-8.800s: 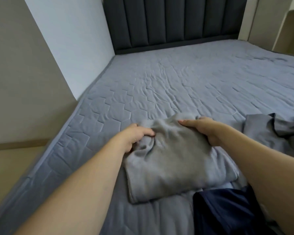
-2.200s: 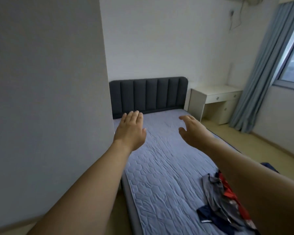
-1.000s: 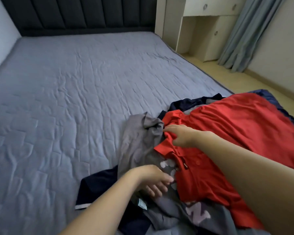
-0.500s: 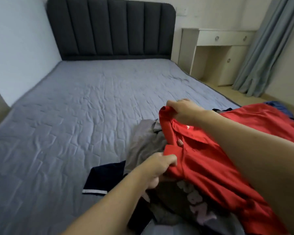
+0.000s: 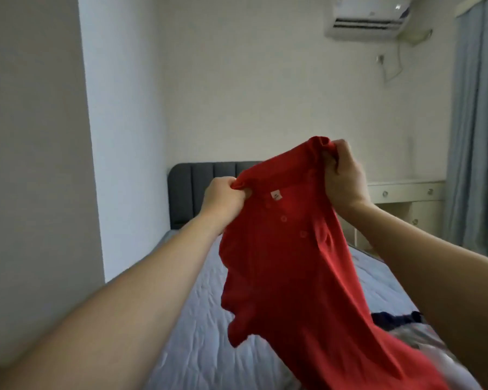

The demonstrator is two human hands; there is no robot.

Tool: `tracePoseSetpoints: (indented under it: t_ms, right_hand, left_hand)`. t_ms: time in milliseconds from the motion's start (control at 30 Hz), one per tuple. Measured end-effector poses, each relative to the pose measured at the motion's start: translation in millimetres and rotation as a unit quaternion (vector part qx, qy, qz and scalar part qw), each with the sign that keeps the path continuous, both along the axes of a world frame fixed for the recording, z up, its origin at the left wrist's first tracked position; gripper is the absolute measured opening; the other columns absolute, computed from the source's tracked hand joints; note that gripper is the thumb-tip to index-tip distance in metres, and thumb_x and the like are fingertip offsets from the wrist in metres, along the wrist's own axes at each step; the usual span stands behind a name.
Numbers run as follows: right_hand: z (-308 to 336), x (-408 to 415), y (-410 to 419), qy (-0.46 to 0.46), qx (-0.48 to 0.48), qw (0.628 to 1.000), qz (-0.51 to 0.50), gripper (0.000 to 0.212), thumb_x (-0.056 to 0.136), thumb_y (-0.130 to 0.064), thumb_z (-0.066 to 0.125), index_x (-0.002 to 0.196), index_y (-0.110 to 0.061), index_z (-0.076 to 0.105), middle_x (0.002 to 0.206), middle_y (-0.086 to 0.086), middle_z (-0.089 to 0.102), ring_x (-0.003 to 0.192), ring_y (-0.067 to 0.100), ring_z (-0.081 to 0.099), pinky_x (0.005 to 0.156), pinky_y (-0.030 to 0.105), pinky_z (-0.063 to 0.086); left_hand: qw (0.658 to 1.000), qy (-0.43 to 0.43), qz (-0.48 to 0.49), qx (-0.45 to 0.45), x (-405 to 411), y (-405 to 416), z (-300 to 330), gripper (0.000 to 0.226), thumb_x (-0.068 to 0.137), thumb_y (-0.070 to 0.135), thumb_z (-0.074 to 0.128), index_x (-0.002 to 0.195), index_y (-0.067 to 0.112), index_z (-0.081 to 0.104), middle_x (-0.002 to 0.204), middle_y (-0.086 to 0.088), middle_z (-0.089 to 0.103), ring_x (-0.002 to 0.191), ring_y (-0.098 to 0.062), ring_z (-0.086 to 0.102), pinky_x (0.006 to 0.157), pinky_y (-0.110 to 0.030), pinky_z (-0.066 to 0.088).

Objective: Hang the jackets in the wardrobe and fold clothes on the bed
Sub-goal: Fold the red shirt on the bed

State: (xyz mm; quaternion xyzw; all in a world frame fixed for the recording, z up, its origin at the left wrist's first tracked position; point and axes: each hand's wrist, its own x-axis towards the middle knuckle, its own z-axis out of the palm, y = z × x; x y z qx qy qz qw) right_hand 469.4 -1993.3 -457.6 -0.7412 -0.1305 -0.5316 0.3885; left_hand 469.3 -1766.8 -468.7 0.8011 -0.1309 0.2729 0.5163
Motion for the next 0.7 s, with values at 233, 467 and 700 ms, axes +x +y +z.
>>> tracePoseSetpoints:
  t_ms: [233, 467, 700]
  right_hand:
    - [61, -26, 53, -0.083, -0.057, 0.993, -0.052, 0.02, 0.102, -0.036, 0.034, 0.102, -0.019, 0.045, 0.064, -0.009, 0.046, 0.057, 0.023, 0.045, 0.05, 0.03, 0.025]
    - [80, -40, 110, -0.14, -0.188, 0.947, -0.22, 0.03, 0.101, -0.043, 0.035, 0.102, -0.018, 0.052, 0.086, 0.009, 0.068, 0.083, 0.035, 0.06, 0.06, 0.033, 0.028]
    - [23, 6, 161, -0.033, -0.214, 0.957, -0.192, 0.034, 0.1, -0.045, 0.032, 0.106, -0.02, 0.054, 0.097, 0.012, 0.067, 0.098, 0.034, 0.057, 0.066, 0.034, 0.027]
  left_hand:
    - [0.972, -0.189, 0.089, -0.109, -35, 41, 81, 0.02, 0.086, 0.025, 0.065, 0.069, 0.017, 0.057, 0.065, 0.005, 0.058, 0.059, -0.011, 0.051, 0.057, -0.028, 0.042]
    - [0.786, -0.458, 0.327, 0.256, -65, 91, 105, 0.024, 0.096, 0.036, 0.049, 0.093, 0.014, 0.058, 0.085, -0.003, 0.064, 0.068, -0.028, 0.058, 0.057, -0.029, 0.031]
    - [0.766, -0.36, 0.389, 0.364, -19, 147, 57, 0.035, 0.097, 0.043, 0.044, 0.093, 0.011, 0.058, 0.081, -0.013, 0.068, 0.075, -0.04, 0.064, 0.059, -0.033, 0.032]
